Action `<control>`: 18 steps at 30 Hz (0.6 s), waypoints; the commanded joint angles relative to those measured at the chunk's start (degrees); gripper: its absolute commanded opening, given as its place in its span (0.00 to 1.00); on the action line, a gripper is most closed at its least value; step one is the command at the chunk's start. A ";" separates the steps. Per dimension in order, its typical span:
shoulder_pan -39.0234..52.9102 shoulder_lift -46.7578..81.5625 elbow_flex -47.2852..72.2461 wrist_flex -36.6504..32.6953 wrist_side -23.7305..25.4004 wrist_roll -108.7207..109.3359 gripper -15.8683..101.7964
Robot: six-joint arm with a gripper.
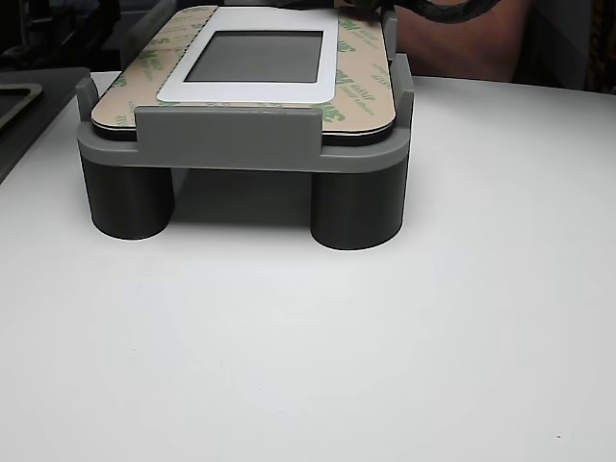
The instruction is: Peel off protective film from adhesive tape.
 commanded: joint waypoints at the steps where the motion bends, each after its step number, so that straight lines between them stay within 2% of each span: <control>1: 0.62 -2.37 -3.52 -0.79 0.35 -1.32 0.05; 7: 1.05 -6.86 -4.75 -5.36 -1.85 -6.24 0.05; 18: 2.99 -14.06 -8.96 -7.38 -2.29 -9.67 0.05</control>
